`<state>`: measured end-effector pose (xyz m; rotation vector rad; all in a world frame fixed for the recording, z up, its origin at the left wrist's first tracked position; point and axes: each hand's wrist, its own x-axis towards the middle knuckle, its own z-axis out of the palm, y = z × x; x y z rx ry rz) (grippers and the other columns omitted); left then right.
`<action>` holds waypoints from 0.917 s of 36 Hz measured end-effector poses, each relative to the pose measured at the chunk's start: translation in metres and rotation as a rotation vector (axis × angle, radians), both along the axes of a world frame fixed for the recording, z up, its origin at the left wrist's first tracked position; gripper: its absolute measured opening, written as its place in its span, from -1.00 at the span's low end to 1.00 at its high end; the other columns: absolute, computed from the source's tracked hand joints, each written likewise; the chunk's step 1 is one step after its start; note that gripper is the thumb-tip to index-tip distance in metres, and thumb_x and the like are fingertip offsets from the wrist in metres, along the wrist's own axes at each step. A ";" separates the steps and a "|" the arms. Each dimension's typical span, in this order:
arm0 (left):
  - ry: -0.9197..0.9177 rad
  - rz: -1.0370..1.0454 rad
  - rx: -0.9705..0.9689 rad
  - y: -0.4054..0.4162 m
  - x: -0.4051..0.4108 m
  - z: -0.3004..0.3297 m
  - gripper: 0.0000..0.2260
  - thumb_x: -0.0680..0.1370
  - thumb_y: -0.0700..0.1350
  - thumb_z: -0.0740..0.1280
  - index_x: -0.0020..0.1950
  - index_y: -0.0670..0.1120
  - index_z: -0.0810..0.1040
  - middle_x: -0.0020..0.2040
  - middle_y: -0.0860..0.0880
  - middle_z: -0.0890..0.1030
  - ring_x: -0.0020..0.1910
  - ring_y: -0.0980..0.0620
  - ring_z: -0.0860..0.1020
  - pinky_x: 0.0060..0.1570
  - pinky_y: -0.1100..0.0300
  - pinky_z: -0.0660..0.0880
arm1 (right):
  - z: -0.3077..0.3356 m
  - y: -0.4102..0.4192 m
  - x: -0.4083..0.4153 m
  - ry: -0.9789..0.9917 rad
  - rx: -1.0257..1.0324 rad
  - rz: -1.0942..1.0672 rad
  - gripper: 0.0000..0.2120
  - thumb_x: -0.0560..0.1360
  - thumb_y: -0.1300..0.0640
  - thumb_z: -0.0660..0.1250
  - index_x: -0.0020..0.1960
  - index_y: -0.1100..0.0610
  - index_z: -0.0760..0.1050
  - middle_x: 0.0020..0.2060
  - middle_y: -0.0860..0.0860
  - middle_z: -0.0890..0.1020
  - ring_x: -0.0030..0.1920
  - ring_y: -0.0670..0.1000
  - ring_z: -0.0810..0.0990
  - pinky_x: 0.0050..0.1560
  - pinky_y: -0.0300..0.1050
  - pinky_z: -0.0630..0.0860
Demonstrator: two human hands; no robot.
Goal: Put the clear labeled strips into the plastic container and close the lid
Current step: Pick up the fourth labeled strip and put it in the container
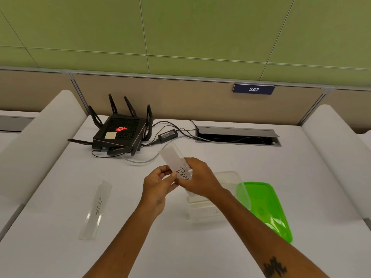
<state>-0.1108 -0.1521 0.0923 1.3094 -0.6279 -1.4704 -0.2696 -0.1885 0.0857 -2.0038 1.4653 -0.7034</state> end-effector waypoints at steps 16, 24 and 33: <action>-0.401 -0.050 -0.039 0.007 -0.040 -0.002 -0.79 0.61 -0.16 0.41 0.24 -0.02 0.66 0.08 0.02 0.72 0.02 0.07 0.72 0.02 0.10 0.69 | -0.006 0.002 -0.107 0.444 -0.014 0.091 -0.33 0.38 0.00 0.49 0.45 0.03 0.41 0.26 -0.02 0.56 0.21 0.06 0.56 0.10 -0.04 0.57; -0.495 -0.170 0.003 0.019 -0.056 -0.015 -0.79 0.60 -0.08 0.42 0.23 0.04 0.66 0.12 0.04 0.71 0.07 0.06 0.68 0.18 0.02 0.64 | -0.033 0.008 -0.130 0.554 0.012 0.170 -0.38 0.37 0.06 0.51 0.39 0.08 0.44 0.26 0.01 0.57 0.23 0.09 0.55 0.11 -0.03 0.55; -0.593 -0.295 0.111 0.032 -0.067 -0.023 -0.69 0.60 -0.03 0.40 0.34 -0.02 0.60 0.19 0.04 0.65 0.18 -0.03 0.65 0.29 0.02 0.57 | -0.058 0.008 -0.136 0.617 0.059 0.275 -0.43 0.33 0.13 0.50 0.32 0.08 0.48 0.20 0.02 0.58 0.18 0.09 0.56 0.03 -0.01 0.56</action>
